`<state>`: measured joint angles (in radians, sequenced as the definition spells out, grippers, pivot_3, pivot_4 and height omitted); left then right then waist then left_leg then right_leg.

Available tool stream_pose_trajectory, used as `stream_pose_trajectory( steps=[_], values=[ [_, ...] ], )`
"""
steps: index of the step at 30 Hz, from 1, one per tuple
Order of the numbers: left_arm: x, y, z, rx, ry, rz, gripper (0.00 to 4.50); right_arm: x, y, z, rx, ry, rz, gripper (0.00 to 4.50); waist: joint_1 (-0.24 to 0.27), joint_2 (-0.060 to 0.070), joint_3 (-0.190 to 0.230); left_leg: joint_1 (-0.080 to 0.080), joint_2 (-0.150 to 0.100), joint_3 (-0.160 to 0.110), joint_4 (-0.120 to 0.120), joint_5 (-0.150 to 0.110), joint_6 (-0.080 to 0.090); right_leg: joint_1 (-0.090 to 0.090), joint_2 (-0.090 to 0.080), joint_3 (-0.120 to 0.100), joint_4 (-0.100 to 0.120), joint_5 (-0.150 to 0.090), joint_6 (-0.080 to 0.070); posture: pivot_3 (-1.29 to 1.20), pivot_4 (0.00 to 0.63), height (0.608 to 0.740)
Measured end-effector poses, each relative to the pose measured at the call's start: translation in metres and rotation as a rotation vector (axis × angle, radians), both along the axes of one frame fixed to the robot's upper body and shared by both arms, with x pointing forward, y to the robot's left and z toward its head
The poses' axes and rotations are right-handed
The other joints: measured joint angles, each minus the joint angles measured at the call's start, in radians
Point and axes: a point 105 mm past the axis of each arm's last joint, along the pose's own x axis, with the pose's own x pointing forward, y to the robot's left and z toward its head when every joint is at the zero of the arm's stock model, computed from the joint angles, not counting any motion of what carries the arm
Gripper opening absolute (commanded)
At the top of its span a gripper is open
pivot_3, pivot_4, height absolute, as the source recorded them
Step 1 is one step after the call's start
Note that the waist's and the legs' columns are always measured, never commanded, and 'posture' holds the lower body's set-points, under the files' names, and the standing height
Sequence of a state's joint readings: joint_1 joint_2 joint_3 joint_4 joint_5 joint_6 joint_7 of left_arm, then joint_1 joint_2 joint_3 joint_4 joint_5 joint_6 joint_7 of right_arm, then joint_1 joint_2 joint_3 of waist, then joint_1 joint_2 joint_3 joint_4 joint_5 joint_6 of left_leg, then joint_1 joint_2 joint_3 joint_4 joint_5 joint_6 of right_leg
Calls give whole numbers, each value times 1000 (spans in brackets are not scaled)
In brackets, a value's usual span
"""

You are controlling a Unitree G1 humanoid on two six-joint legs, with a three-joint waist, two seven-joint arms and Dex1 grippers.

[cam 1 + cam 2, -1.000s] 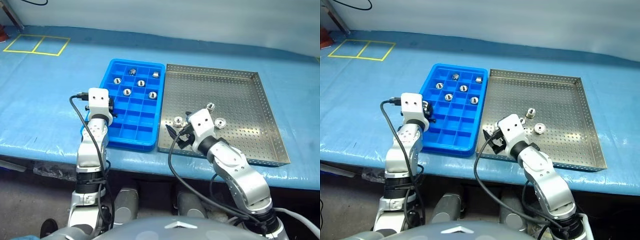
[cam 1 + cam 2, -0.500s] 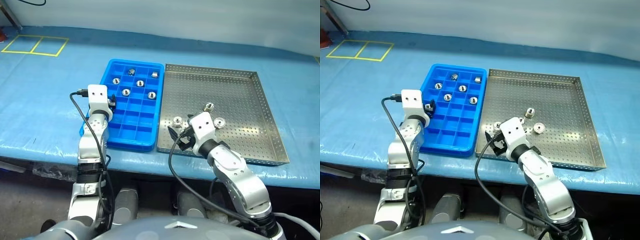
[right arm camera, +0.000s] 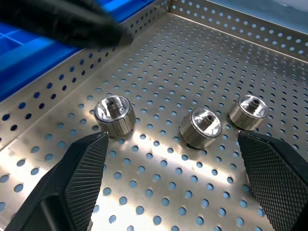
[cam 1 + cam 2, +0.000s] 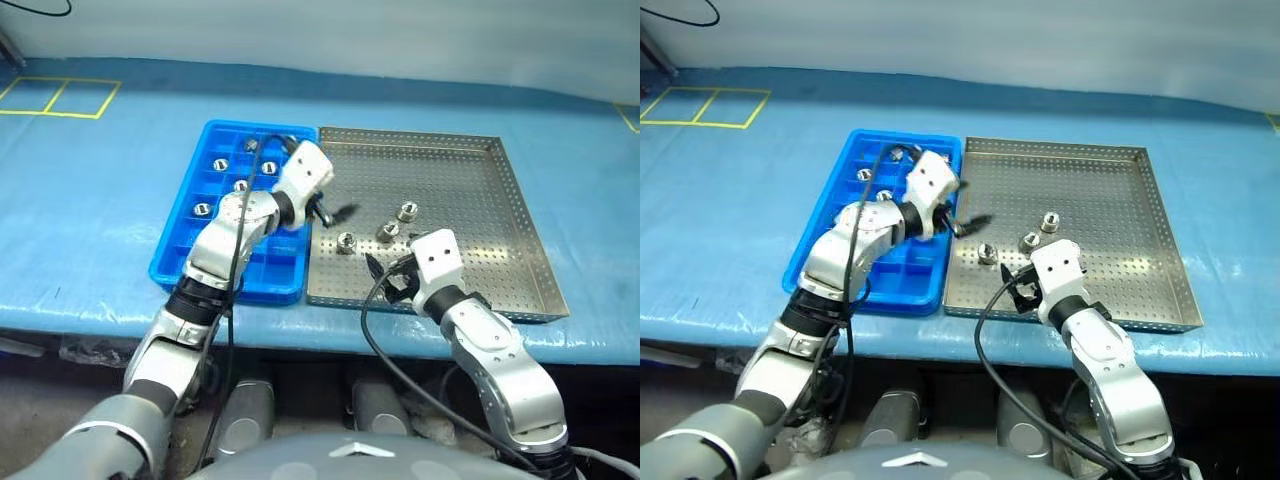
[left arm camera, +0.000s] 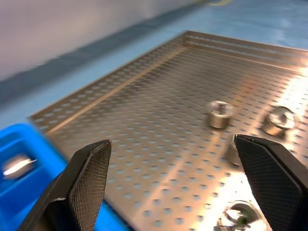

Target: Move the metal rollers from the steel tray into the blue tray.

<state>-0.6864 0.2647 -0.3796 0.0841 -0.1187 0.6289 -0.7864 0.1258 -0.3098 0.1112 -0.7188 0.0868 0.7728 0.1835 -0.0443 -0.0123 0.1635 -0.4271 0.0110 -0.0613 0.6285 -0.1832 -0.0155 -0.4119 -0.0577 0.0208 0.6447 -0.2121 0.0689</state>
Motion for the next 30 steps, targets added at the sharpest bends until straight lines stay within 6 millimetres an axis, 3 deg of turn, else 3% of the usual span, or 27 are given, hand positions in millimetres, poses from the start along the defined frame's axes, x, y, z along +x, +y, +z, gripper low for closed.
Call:
stream_pose_trajectory(
  steps=[3,7,20,23,30],
  values=[
    [-9,-6,-20,117,83,-129,4470,-1,-1,0,3,0,-14,4500,-5,0,0,0,0,0,1,0,0,0,0,0,0,0,0,-82,150,740],
    [-6,-4,-35,242,107,-174,4470,-3,-1,-2,11,4,-28,4500,-8,0,0,-1,-1,1,1,0,0,0,-1,1,-1,0,1,-100,150,740],
    [14,-14,-50,335,80,-132,4470,-6,-3,-1,18,-4,-62,4500,-22,0,0,-2,-1,0,1,0,0,-1,-1,1,-1,0,1,-113,150,740],
    [13,-14,-53,357,92,-150,3867,-5,-2,1,19,-13,-60,4500,-23,0,0,-2,-1,0,1,0,0,-1,-1,1,-1,0,1,-112,150,740],
    [11,-12,-55,392,85,-182,1709,-4,-2,3,19,-25,-58,4500,-22,0,0,-2,-1,0,1,0,0,-1,-1,1,-1,0,1,-109,150,740]
  ],
)
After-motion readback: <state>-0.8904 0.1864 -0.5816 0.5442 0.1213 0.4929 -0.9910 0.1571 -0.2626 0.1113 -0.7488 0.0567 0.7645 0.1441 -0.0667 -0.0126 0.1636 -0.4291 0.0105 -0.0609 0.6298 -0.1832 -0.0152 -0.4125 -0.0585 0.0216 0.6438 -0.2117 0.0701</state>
